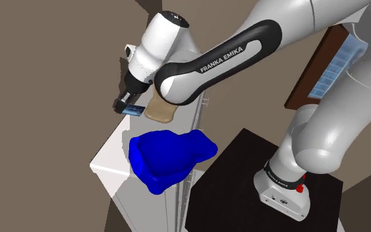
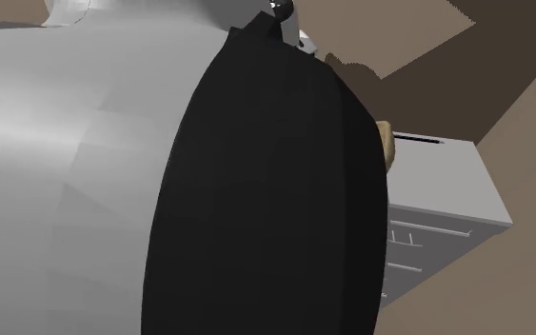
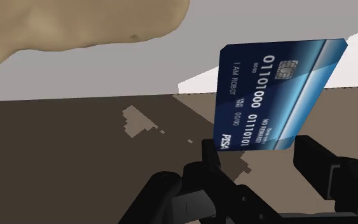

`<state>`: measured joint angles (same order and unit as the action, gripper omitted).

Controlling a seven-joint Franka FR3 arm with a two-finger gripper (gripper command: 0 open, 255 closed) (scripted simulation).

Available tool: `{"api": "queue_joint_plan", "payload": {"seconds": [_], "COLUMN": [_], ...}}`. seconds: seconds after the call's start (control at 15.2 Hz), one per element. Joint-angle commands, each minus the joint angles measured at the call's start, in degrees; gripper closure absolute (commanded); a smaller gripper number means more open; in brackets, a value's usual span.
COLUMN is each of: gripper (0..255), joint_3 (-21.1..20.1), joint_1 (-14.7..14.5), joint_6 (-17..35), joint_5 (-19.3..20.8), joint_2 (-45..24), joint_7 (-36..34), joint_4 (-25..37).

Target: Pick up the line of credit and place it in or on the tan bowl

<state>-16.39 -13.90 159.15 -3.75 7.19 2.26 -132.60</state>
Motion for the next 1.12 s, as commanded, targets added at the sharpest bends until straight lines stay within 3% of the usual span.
{"api": "queue_joint_plan", "payload": {"seconds": [0.0,1.06], "gripper": [255,255], "joint_3": [0.18,1.03], "joint_1": [-0.08,-0.17], "joint_6": [-1.68,-13.82], "joint_5": [-0.44,-1.4], "joint_2": [0.9,5.04], "joint_7": [0.35,0.97], "joint_4": [0.76,8.85]}}
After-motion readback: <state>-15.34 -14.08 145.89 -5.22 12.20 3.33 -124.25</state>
